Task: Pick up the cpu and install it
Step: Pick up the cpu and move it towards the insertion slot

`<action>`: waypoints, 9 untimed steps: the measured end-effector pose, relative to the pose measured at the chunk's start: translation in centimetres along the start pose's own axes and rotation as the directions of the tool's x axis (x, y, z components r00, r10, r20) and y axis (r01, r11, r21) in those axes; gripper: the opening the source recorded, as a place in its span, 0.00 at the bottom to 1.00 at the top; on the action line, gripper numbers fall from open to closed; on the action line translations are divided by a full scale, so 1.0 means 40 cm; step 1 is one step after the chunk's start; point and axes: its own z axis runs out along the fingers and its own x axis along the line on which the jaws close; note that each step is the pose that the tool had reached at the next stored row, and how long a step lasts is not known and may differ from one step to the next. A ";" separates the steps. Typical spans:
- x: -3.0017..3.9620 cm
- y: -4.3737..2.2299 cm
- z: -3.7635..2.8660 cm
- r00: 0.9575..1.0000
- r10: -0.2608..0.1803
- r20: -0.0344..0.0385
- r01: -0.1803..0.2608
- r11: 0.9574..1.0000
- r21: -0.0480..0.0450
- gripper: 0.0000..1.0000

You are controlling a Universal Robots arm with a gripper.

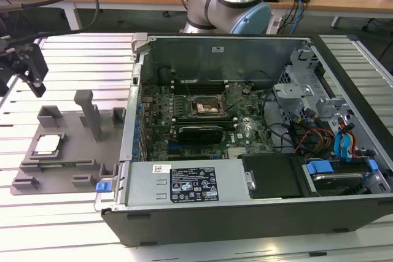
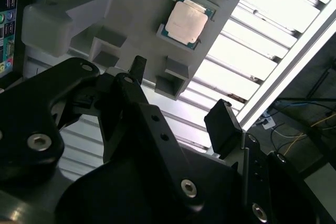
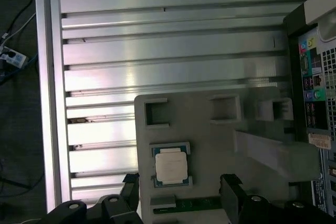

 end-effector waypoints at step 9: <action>0.000 -0.001 0.018 1.000 0.000 0.000 0.000 1.000 0.000 0.72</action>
